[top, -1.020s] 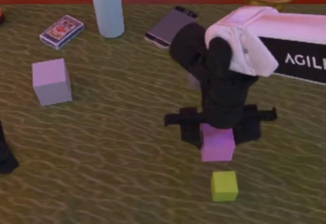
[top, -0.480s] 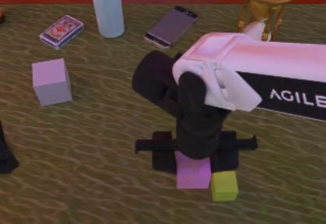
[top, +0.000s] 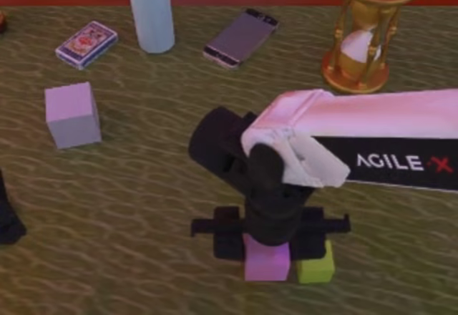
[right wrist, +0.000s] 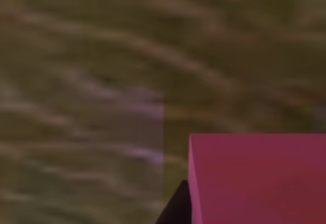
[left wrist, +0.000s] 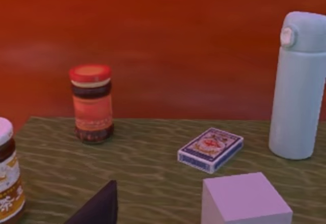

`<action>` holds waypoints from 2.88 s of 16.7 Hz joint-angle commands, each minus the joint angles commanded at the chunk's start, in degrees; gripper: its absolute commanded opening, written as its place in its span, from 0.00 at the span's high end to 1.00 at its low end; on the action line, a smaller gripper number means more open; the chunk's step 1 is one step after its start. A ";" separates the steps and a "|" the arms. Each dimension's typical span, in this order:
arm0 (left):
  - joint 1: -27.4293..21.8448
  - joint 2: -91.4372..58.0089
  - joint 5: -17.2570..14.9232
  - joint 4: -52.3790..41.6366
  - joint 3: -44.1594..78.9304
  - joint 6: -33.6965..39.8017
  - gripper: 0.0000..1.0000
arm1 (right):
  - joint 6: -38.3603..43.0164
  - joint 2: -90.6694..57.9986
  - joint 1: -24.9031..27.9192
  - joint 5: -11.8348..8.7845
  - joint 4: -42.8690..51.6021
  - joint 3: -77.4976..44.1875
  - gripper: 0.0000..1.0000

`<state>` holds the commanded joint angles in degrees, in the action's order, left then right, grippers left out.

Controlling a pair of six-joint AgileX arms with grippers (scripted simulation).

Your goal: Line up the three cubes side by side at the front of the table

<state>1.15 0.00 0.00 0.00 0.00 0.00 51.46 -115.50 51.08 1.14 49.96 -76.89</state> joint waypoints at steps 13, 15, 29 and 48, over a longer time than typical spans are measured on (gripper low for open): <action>0.00 0.00 0.00 0.00 0.00 0.00 0.00 | 0.11 -1.39 0.20 0.04 -3.00 2.10 0.47; 0.00 0.00 0.00 0.00 0.00 0.00 0.00 | 0.11 -1.39 0.20 0.04 -3.00 2.10 0.32; 0.00 0.00 0.00 0.00 0.00 0.00 0.00 | 0.10 -1.30 0.16 0.05 -2.79 1.92 0.00; -2.10 -12.24 -3.43 -10.50 11.66 -8.90 0.00 | -5.00 13.42 -3.52 2.18 6.61 0.51 0.00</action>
<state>-0.95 -12.24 -3.43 -10.50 11.66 -8.90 46.46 -102.08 47.56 3.32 56.57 -76.38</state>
